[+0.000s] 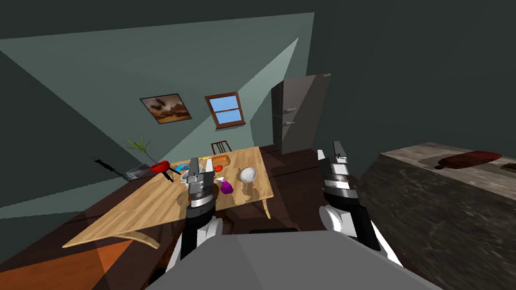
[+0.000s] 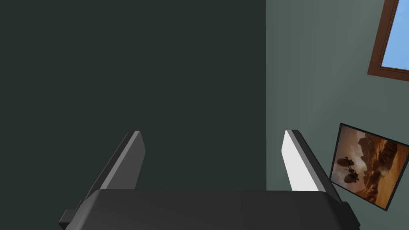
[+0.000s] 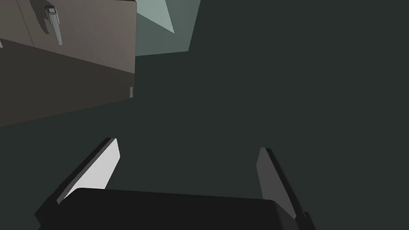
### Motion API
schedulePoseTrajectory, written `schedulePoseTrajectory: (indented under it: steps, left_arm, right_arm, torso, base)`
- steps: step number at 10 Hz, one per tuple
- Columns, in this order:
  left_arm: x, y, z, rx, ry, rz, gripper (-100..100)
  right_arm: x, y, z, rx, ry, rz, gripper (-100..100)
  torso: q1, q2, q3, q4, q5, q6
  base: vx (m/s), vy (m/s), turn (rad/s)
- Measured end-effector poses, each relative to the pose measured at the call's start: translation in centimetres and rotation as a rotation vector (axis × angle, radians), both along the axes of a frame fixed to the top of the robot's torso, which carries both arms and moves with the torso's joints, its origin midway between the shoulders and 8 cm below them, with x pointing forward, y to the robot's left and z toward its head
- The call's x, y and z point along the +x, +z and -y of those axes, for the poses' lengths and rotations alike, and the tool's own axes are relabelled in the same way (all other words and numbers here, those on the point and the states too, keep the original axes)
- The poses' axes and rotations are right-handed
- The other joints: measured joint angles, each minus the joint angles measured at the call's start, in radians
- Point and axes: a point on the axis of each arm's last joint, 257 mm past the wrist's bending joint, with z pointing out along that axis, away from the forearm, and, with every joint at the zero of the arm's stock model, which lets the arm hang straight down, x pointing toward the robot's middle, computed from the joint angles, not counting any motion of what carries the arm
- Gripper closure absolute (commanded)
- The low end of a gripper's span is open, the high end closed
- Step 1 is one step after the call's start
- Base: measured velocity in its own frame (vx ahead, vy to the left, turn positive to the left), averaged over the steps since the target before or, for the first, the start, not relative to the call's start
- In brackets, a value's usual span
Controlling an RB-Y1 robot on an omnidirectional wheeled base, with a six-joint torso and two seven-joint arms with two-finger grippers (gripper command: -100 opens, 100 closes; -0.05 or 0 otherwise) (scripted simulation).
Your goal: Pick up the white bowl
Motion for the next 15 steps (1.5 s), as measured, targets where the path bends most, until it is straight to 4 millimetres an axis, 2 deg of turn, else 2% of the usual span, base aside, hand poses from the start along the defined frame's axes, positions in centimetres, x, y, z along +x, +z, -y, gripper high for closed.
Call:
schedulePoseTrajectory:
  steps: [3,6,9,15]
  left_arm:
    - [1.4,-0.6,0.4,0.044,-0.035,-0.042,-100]
    - [4.0,-1.7,0.4,0.057,-0.056,-0.109,-100]
    - [6.8,-3.2,-0.5,0.050,-0.060,-0.190,-100]
    - [11.1,-7.0,-3.0,0.005,-0.042,-0.347,-100]
  right_arm:
    - [0.0,0.0,0.0,0.000,0.000,0.000,0]
    - [0.0,0.0,0.0,0.000,0.000,0.000,0]
    - [0.0,0.0,0.0,0.000,0.000,0.000,0]
    - [0.0,0.0,0.0,0.000,0.000,0.000,0]
  torso:
    - [-0.011,0.000,0.000,0.000,-0.002,0.000]
    - [-0.012,0.001,0.001,0.000,-0.003,0.000]
    - [-0.014,0.001,0.001,0.000,-0.003,0.000]
    - [-0.009,-0.001,-0.001,0.000,-0.002,0.000]
  base:
    - [-0.016,-0.169,0.143]
    - [-0.028,-0.182,0.139]
    - [-0.026,-0.198,0.162]
    - [-0.010,-0.130,0.079]
